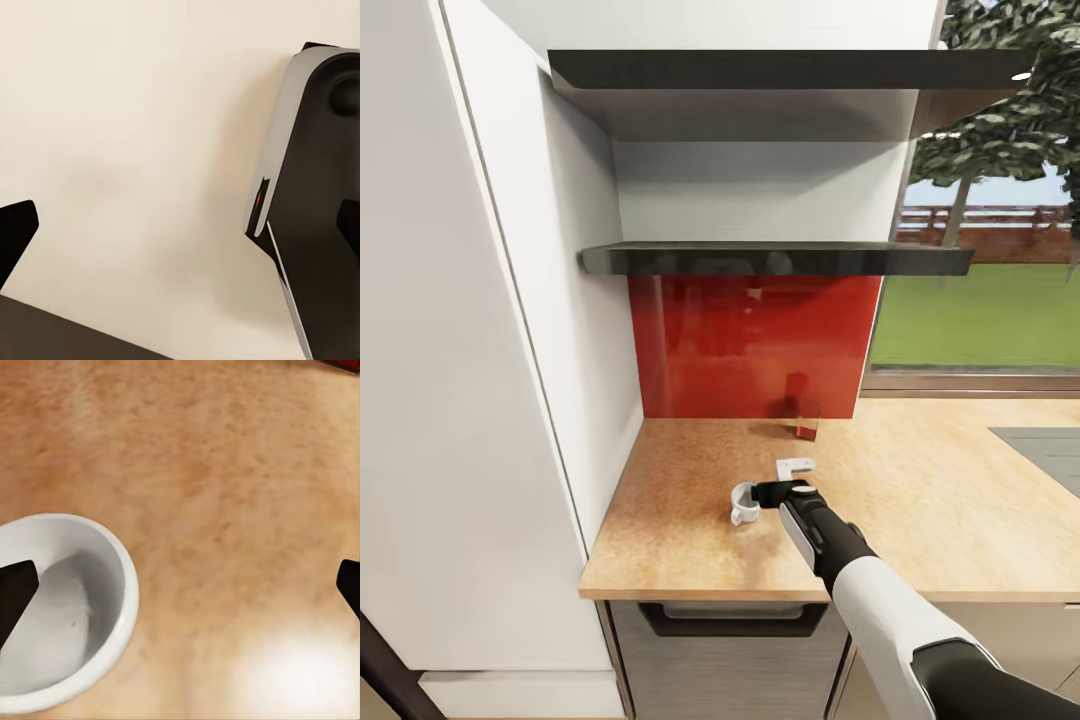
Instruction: Set up a coffee station on the kitchen countertop: keep the coffee maker on the countertop, move the bottle of coffee from the kitchen shelf to the counter next to the coffee maker, place a paper coffee filter on top of the coffee maker, put the saucer next to the coffee maker with the coffee cup on the saucer, and place the electric kettle next to the coffee maker.
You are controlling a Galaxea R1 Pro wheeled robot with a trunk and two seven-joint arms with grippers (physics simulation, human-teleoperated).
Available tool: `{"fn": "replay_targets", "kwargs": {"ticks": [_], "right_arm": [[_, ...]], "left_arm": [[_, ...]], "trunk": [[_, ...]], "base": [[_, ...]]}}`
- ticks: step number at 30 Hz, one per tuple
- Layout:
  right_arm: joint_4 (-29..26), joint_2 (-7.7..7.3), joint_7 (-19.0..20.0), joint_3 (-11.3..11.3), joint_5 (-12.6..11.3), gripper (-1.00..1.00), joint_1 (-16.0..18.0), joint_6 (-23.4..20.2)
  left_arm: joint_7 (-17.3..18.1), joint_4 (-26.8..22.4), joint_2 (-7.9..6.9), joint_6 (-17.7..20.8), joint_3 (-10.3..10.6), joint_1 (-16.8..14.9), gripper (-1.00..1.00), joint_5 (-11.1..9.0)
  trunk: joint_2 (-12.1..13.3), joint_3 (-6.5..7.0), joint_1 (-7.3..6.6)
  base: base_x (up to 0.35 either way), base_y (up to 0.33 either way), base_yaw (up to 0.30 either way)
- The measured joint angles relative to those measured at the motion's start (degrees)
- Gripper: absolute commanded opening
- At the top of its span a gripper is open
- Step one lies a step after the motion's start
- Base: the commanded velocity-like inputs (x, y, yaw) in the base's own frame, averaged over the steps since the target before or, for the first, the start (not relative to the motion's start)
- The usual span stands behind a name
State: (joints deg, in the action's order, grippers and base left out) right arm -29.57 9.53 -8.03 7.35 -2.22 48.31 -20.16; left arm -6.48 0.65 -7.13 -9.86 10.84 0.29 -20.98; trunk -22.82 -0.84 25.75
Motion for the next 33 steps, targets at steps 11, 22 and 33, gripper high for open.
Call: {"fn": "replay_targets", "kwargs": {"ticks": [11,22,33], "right_arm": [[1.49,0.02,0.0,0.0,-0.02,1.0,0.0,0.29],[4.13,0.0,0.01,-0.12,-0.08,1.0,0.0,3.21],[4.26,0.04,0.01,-0.06,-0.08,1.0,0.0,3.39]], "left_arm": [[0.0,0.05,-0.02,0.0,-0.01,0.02,1.0,-0.02],[-0.04,0.07,-0.08,0.0,-0.05,0.04,1.0,-0.07],[-0.09,0.07,-0.09,0.0,-0.05,0.09,1.0,-0.09]], "trunk": [[0.0,0.0,0.0],[0.0,0.0,0.0],[0.0,0.0,0.0]], "base": [[0.001,0.0,0.0],[0.002,0.0,0.0],[0.04,0.02,0.0]]}}
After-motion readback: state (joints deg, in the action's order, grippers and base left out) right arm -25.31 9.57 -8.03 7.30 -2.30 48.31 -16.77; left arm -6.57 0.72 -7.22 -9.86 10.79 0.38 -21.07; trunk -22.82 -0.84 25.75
